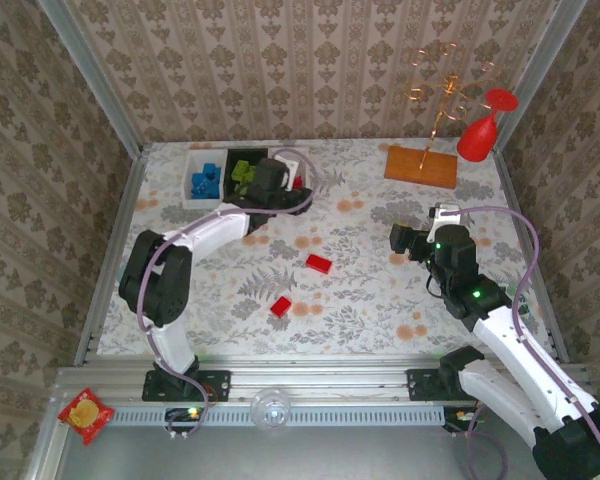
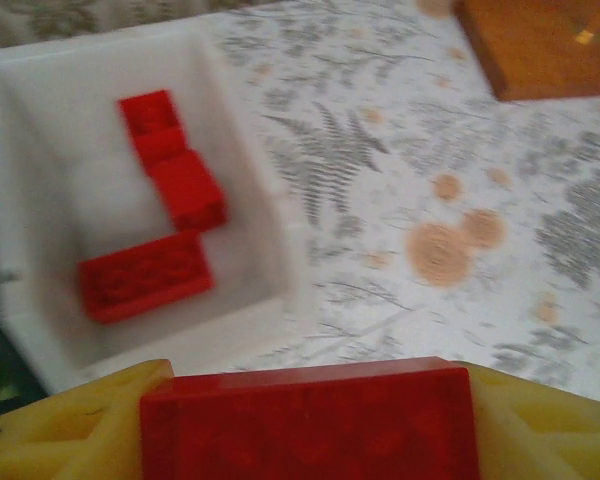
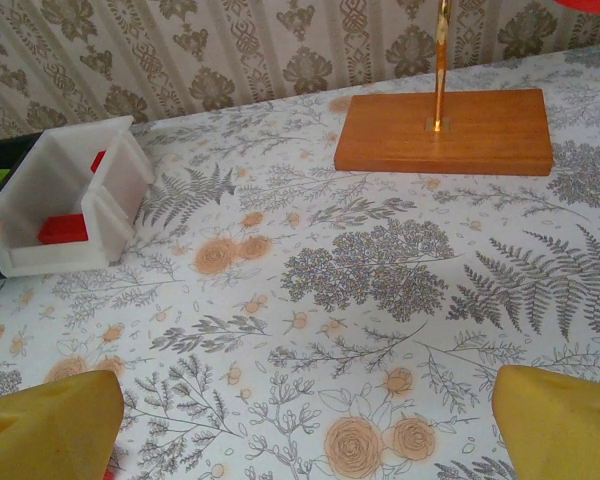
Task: Sort the legos into containers by color
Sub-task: Place the lego in the container.
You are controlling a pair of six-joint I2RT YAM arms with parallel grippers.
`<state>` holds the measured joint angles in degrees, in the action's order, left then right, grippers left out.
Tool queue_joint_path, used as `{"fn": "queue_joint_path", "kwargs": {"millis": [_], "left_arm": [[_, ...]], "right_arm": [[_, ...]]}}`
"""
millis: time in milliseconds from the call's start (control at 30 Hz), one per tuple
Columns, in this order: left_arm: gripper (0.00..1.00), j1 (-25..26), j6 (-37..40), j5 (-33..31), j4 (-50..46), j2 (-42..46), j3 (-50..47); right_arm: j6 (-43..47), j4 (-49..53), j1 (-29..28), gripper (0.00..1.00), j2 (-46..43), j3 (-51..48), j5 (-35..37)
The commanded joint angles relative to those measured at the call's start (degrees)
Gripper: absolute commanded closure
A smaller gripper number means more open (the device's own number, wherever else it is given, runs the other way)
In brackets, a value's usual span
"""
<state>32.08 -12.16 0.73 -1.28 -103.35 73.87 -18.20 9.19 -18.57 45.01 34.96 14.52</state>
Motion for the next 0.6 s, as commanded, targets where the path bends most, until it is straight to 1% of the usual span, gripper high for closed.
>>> {"fn": "queue_joint_path", "kwargs": {"millis": [0,133,300,367,500,567], "left_arm": [[0.5,-3.16,-0.95,1.37,-1.45,-1.33,3.17],[0.49,-4.55,0.41,1.42,-3.4,-6.55,9.42],[0.48,-5.53,2.38,-1.66,-7.5,-13.85,18.46],[0.46,-7.19,3.3,-1.91,-9.24,-16.6,22.34],[0.38,-7.38,4.44,-1.87,-13.12,-20.65,29.05],[0.31,-7.44,4.93,-2.4,-14.21,-21.28,30.92]], "right_arm": [[-0.83,-1.7,0.11,0.04,0.06,-0.77,-0.9],[-0.86,-1.78,0.18,0.04,0.34,-0.68,-1.25],[-0.83,-2.0,0.12,0.04,0.47,-0.86,-1.5],[-0.86,-2.14,0.12,0.04,0.64,-0.86,-1.52],[-0.85,-2.08,0.06,0.04,0.78,-0.78,-1.69],[-0.86,-2.06,0.05,0.04,0.69,-0.77,-1.63]]}}
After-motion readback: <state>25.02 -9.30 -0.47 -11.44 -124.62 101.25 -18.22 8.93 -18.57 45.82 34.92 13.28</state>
